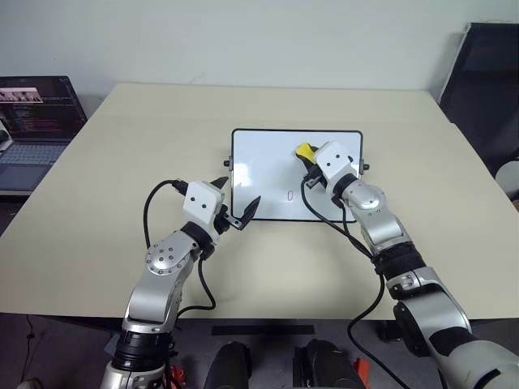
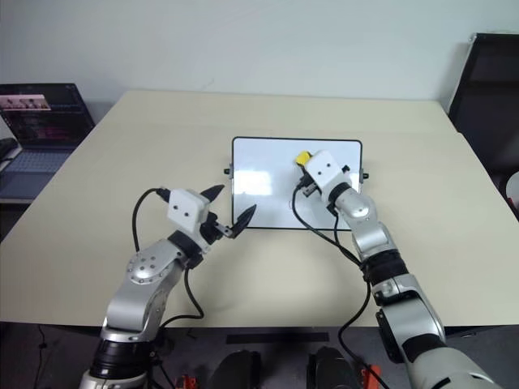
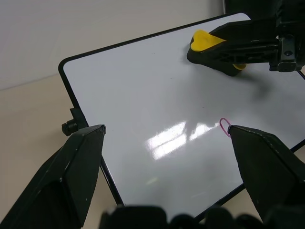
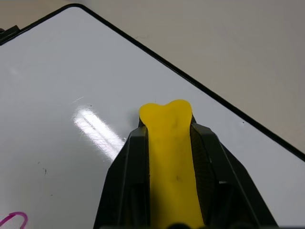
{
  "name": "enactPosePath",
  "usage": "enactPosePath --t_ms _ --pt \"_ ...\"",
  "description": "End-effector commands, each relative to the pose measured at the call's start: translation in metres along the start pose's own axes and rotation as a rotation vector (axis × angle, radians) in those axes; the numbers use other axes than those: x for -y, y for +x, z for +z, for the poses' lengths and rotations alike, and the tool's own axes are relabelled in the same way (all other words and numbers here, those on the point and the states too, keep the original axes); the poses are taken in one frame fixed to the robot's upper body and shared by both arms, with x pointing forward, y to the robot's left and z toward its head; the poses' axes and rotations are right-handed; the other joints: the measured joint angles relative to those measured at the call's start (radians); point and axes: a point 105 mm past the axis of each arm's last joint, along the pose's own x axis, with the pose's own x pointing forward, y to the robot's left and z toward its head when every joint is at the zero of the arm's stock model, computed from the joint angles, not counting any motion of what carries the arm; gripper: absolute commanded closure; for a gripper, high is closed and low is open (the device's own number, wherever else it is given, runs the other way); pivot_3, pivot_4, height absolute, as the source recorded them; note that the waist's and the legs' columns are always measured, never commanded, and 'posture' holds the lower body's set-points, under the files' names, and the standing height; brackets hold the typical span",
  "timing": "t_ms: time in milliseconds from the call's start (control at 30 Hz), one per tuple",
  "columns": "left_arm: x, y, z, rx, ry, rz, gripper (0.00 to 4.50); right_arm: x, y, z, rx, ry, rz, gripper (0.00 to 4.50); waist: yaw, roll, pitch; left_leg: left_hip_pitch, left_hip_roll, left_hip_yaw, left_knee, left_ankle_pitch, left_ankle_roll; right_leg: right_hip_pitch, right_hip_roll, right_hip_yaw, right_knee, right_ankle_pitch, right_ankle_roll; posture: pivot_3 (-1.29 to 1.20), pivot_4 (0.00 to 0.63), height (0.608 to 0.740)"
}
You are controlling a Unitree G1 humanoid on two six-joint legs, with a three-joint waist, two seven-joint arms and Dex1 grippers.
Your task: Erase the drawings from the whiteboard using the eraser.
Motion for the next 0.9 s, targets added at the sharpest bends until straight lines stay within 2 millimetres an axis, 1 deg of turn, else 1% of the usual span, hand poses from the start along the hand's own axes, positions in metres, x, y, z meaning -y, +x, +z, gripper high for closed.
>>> enactPosePath --t_ms 33,100,167,367,433,533,667,900 --pt "0.002 -0.001 0.014 0.051 0.023 -0.016 0.00 0.009 -0.010 0.026 0.060 0.072 -0.007 3.63 0.001 0.000 0.000 -0.002 0.000 0.000 0.000 0.000 0.000 -0.002 0.000 0.000 0.000 0.000 0.000 0.00 0.150 0.740" --pt "0.002 -0.001 0.013 0.048 0.025 -0.023 0.00 0.012 -0.021 0.031 0.059 0.092 -0.004 3.63 0.002 0.000 0.000 -0.007 0.000 -0.001 0.000 0.000 0.000 -0.007 0.000 0.000 0.001 0.000 0.000 0.00 0.150 0.740" --pt "0.002 -0.002 0.013 0.046 0.025 -0.027 0.00 0.013 -0.030 0.033 0.047 0.098 -0.005 3.63 0.002 0.000 0.000 -0.008 0.000 -0.002 0.000 0.000 0.000 -0.007 0.000 -0.001 0.000 0.000 0.000 0.00 0.150 0.740" --pt "0.002 -0.003 0.012 0.043 0.026 -0.036 0.00 0.021 -0.061 0.031 -0.009 0.178 -0.065 3.63 0.003 0.000 0.000 -0.012 -0.001 -0.005 0.000 0.000 0.000 -0.008 0.000 -0.001 -0.001 0.000 0.000 0.00 0.150 0.740" --pt "0.002 -0.002 0.012 0.042 0.025 -0.039 0.00 0.019 -0.071 0.027 -0.015 0.164 -0.077 3.63 0.003 0.000 0.000 -0.012 -0.001 -0.005 0.001 0.000 0.000 -0.008 0.000 -0.002 -0.001 0.000 0.000 0.00 0.150 0.740" --pt "0.002 -0.001 0.012 0.043 0.024 -0.045 0.00 0.013 -0.084 0.017 -0.022 0.090 -0.089 3.63 0.003 0.000 0.000 -0.012 -0.001 -0.005 0.001 0.000 0.000 -0.008 0.000 -0.002 -0.001 0.000 0.000 0.00 0.150 0.740" --pt "0.002 0.002 0.012 0.047 0.024 -0.052 0.00 0.008 -0.094 0.007 -0.011 0.054 -0.115 3.63 0.001 0.000 0.000 -0.012 -0.001 -0.004 0.001 0.000 0.000 -0.009 0.000 -0.003 -0.002 0.000 0.000 0.00 0.150 0.740" --pt "0.003 0.004 0.013 0.051 0.025 -0.064 0.00 0.005 -0.099 0.003 0.005 0.008 -0.117 3.63 0.002 0.000 0.000 -0.012 -0.001 -0.001 0.001 0.000 0.000 -0.009 0.000 -0.003 -0.001 0.000 0.000 0.00 0.150 0.740"
